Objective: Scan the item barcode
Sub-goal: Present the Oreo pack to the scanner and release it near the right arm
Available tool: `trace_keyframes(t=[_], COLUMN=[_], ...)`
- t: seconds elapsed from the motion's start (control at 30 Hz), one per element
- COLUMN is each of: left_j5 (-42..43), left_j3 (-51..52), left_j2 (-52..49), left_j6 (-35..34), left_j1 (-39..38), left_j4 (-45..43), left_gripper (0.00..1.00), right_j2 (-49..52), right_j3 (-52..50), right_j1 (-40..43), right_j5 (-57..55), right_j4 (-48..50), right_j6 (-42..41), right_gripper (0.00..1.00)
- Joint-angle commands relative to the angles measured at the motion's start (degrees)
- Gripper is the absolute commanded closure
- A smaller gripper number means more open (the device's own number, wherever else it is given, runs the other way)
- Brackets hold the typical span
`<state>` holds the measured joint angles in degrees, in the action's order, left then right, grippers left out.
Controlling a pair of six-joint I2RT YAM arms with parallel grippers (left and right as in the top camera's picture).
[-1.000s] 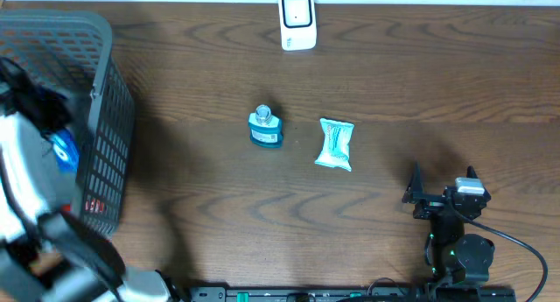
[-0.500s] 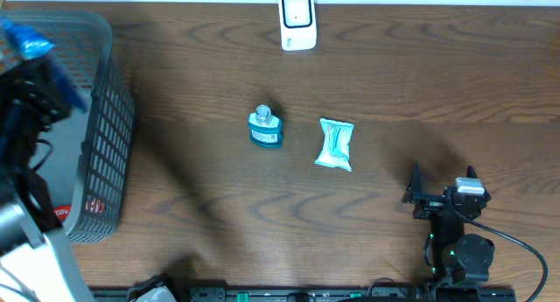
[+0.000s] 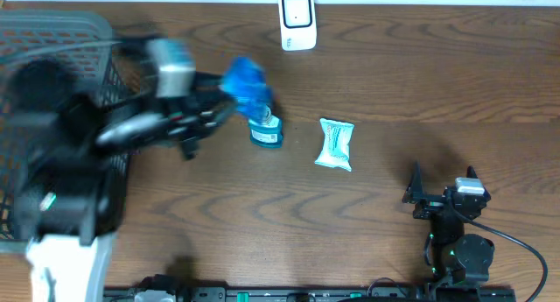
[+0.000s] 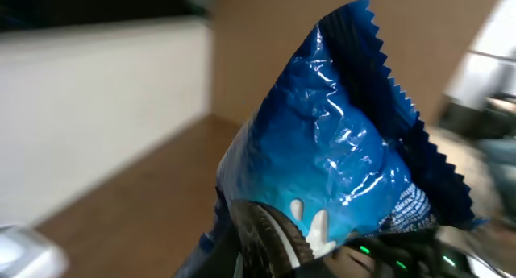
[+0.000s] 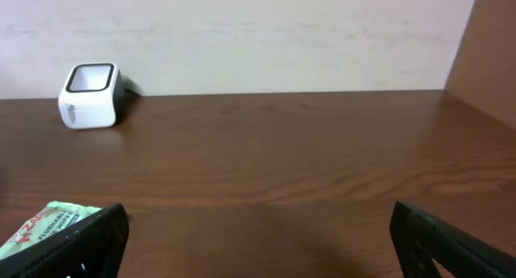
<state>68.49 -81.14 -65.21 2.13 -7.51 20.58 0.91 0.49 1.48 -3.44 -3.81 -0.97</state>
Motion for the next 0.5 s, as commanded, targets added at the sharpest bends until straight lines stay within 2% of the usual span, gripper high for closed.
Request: trace_keyframes(t=[0.0,0.07,0.2,0.47], left_j5=[2.97,2.99,3.04,2.86], left_j3=[0.04,0.04,0.04,0.04], left_j2=[-8.61,-15.17,-25.05,-40.57], left_j6=[6.14,8.39,8.33,8.11], left_j1=[-7.93,-13.60,-20.87,-29.31], left_j4=[-0.20,-1.36,-8.13,-19.50], left_gripper=[0.93,0.93,0.93,0.93], right_j2=[-0.15,-0.15,-0.15,-0.15], right_j3=[-0.17,-0.17,-0.17,-0.17], right_j1=[-0.57,-0.57,-0.57,-0.57], right_j5=[-0.52,-0.52,-0.52,-0.52], right_j4=[-0.07,-0.07,-0.07,-0.07], right_j6=[0.61,0.61,0.61,0.61], right_gripper=[0.01,0.01,0.01,0.01])
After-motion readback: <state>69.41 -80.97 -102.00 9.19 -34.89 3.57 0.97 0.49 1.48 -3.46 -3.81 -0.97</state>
